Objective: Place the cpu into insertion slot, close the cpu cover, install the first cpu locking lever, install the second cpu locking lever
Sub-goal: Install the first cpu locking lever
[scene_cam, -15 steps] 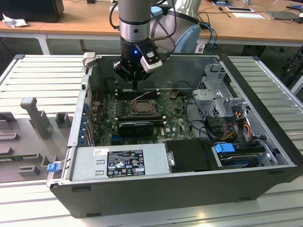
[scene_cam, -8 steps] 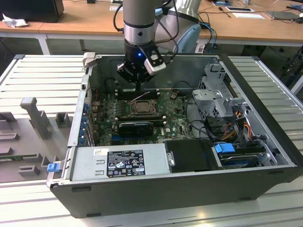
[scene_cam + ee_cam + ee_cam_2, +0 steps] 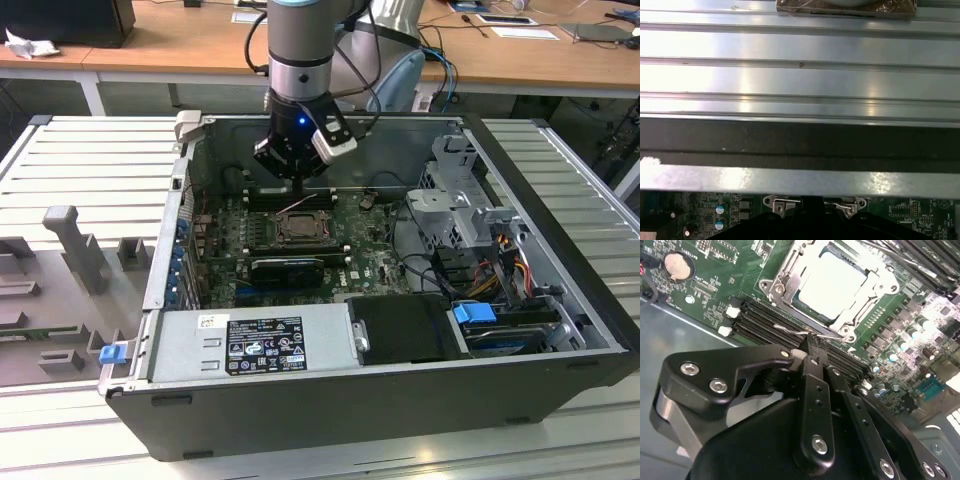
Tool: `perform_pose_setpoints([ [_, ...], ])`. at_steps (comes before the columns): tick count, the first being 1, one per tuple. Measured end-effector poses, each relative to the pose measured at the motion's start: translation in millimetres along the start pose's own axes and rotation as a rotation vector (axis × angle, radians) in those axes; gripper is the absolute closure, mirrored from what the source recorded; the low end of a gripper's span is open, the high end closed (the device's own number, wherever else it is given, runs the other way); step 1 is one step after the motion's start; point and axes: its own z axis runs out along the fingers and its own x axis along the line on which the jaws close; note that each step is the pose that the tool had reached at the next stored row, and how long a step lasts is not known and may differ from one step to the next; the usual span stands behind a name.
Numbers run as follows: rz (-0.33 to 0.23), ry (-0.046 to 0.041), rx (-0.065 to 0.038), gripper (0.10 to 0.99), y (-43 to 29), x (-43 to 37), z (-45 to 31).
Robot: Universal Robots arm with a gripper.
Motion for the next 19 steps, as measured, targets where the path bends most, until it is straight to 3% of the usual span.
perform_pose_setpoints([
  [7,-0.009,0.0003,-0.001,0.98,6.5,-10.2,7.2],
  [19,-0.014,0.0006,0.0,0.98,3.5,-15.8,15.0],
])
